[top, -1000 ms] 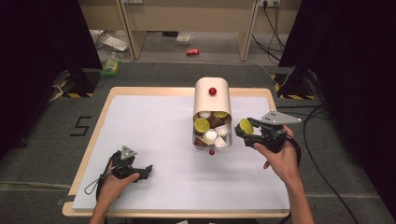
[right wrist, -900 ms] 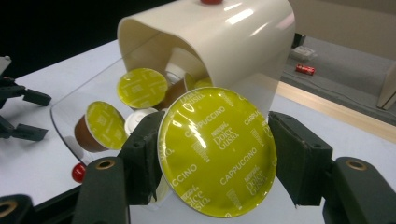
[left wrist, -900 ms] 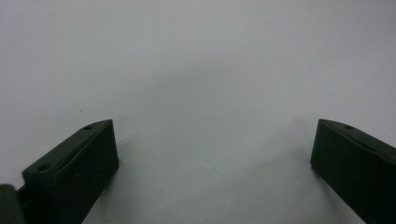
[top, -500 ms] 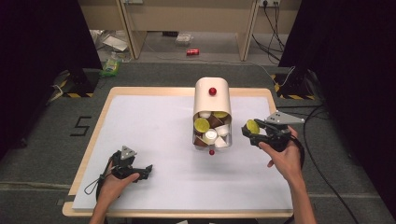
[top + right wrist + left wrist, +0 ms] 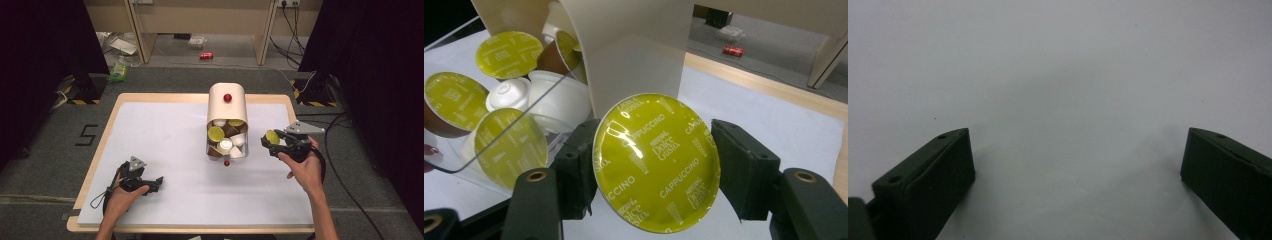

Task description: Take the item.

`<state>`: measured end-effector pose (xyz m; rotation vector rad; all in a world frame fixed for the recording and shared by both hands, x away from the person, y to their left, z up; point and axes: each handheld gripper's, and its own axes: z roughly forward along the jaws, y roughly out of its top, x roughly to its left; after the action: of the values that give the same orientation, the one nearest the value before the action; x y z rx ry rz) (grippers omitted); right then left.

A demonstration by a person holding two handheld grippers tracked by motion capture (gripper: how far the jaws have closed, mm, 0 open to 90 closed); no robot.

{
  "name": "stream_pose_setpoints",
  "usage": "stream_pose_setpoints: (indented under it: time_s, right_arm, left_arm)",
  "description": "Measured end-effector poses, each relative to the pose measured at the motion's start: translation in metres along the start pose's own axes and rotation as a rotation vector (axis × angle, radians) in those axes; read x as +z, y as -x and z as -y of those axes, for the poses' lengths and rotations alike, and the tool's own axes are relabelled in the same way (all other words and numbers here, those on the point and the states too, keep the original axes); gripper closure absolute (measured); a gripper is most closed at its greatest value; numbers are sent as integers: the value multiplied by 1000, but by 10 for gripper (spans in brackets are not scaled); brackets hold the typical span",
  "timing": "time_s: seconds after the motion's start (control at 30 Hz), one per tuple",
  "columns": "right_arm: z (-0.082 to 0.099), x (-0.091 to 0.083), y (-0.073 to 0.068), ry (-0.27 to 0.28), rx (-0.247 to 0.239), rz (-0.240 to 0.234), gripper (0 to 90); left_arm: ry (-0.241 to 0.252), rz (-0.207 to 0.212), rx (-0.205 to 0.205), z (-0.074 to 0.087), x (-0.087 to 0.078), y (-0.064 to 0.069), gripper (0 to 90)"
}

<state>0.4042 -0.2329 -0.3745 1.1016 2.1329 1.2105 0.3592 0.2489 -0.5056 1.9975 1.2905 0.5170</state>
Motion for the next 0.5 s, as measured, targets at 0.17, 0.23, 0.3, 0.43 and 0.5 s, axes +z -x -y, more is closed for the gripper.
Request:
stream_pose_setpoints:
  time_s: [0.17, 0.23, 0.3, 0.43, 0.5]
  right_arm:
    - [6, 5, 4, -15, 6, 8, 400]
    - [8, 7, 6, -22, 11, 12, 400]
    - [11, 10, 9, -31, 16, 16, 400]
    - [17, 14, 13, -47, 25, 24, 400]
    - [20, 16, 15, -54, 32, 28, 400]
  left_arm:
    - [-2, 0, 3, 0, 0, 0, 3]
    - [0, 0, 1, 0, 0, 0, 3]
    - [0, 0, 2, 0, 0, 0, 3]
    - [0, 0, 1, 0, 0, 0, 3]
    - [0, 0, 1, 0, 0, 0, 3]
